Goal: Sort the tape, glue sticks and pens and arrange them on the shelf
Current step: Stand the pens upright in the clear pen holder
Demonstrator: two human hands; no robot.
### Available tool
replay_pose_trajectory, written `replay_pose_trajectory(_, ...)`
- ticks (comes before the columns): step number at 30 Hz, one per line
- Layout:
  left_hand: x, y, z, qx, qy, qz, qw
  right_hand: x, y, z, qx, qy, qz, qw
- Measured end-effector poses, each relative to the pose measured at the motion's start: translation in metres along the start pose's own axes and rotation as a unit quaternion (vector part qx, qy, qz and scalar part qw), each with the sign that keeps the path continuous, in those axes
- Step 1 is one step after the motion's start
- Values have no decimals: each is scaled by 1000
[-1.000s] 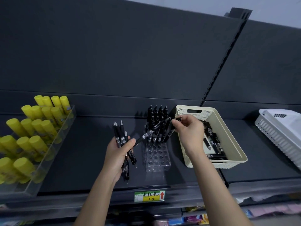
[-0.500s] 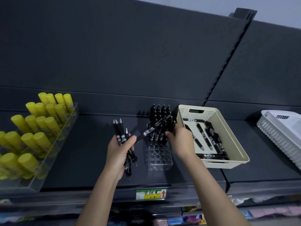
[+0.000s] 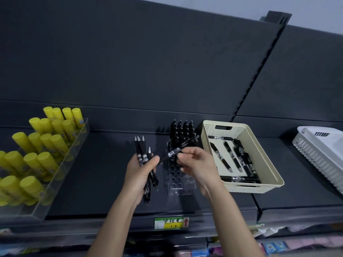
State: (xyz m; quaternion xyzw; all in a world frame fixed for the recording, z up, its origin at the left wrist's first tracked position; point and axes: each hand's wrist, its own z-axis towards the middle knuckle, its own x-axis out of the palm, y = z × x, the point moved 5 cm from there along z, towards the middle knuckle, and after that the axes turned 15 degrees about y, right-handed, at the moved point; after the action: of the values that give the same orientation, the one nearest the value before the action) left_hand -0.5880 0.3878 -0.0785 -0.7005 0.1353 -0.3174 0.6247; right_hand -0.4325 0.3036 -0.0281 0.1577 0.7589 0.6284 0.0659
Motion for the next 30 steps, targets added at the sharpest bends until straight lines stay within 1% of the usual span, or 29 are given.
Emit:
replay_pose_trajectory(2,4,1,1,-8,7,18,1000,2,4,1,-27,-5,41,999)
replay_pose_trajectory(4,5,2,2,-17,4,26,1000,0,5,2,-53,-18,53,997)
replay_pose_trajectory(7,-1,5,1,-35,-46,27,998,-10,3,3,-95,-68,58,991)
replay_pose_trajectory(8,-5,7,0,-47,-68,12,996,-14,2,4,-102,-92,42,990)
replay_pose_trajectory(10,-11,12,0,-75,-99,-40,991,-21,1,4,-106,-141,-59,983)
replay_pose_trajectory(12,-14,18,1,-110,-113,-89,984,-22,1,3,-101,-170,-197,960)
replay_pose_trajectory(13,-15,20,2,-121,-117,-107,980,-20,2,3,-98,-172,-249,948)
replay_pose_trajectory(15,-15,21,4,-131,-119,-130,976,-14,1,3,-100,-165,-303,933)
replay_pose_trajectory(20,-15,21,6,-137,-100,-134,976,-3,1,7,-109,-145,-375,909)
replay_pose_trajectory(23,-15,25,4,-138,-103,-147,974,6,-3,11,-107,-122,-422,892)
replay_pose_trajectory(26,-14,28,1,-136,-100,-153,974,13,-9,12,-117,-113,-444,881)
replay_pose_trajectory(30,-17,27,-1,-134,-96,-143,976,13,-9,16,-114,-120,-439,883)
